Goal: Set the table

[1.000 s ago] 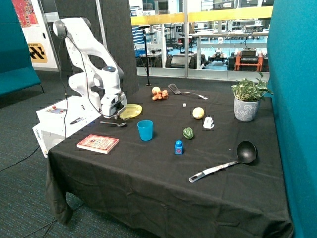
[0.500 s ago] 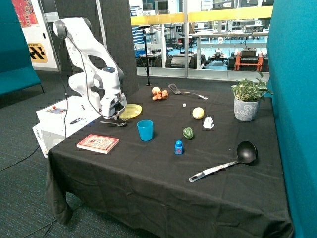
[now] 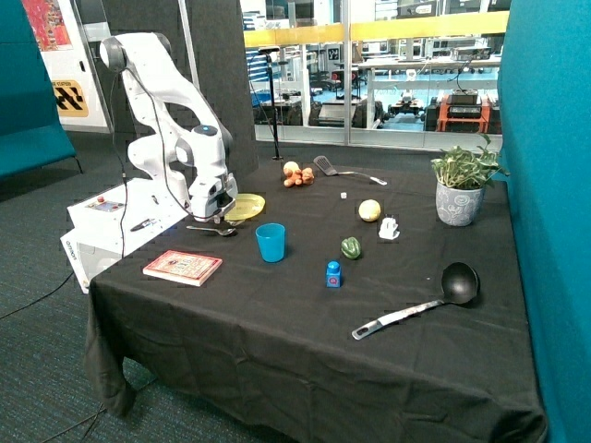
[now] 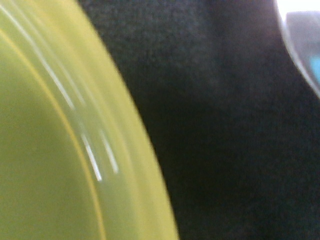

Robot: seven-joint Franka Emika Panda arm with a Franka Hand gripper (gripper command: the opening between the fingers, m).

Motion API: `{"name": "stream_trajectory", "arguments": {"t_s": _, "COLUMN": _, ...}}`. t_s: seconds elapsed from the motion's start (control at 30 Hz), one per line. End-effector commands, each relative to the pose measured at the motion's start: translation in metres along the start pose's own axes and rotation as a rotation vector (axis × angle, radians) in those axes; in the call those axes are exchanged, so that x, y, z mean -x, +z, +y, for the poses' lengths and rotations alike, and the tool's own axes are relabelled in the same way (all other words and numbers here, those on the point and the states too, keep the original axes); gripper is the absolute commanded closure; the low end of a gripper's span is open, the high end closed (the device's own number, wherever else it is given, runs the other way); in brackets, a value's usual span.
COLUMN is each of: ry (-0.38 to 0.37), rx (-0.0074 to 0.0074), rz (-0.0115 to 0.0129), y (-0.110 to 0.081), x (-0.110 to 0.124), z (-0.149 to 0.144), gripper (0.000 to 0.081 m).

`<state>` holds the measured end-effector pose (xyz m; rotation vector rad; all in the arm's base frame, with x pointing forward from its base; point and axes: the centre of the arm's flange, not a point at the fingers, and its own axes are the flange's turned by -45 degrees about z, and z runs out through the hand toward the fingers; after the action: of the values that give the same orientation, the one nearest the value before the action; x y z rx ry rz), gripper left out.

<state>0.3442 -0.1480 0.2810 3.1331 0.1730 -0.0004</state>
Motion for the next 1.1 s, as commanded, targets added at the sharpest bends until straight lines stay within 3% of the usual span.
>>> {"name": "stream_trajectory", "arguments": {"t_s": 0.0, "ry": -0.011, "rx": -0.0037, "rz": 0.0005, "y": -0.0013, "x": -0.0043, "z": -0.0024, "gripper": 0.0574}}
{"name": "stream_trajectory", "arguments": {"t_s": 0.47, "ry": -0.006, "rx": -0.0037, "rz": 0.0005, "y": -0.0019, "x": -0.0063, "z": -0.0022, "gripper": 0.0522}}
{"name": "stream_trajectory", "arguments": {"t_s": 0.9, "ry": 0.000, "rx": -0.0037, "rz": 0.0005, "y": -0.0033, "x": -0.0084, "z": -0.0008, "gripper": 0.0315}}
{"name": "stream_trajectory", "arguments": {"t_s": 1.07, "ry": -0.007, "rx": -0.0037, "rz": 0.0005, "y": -0.0042, "x": -0.0105, "z": -0.0035, "gripper": 0.0299}}
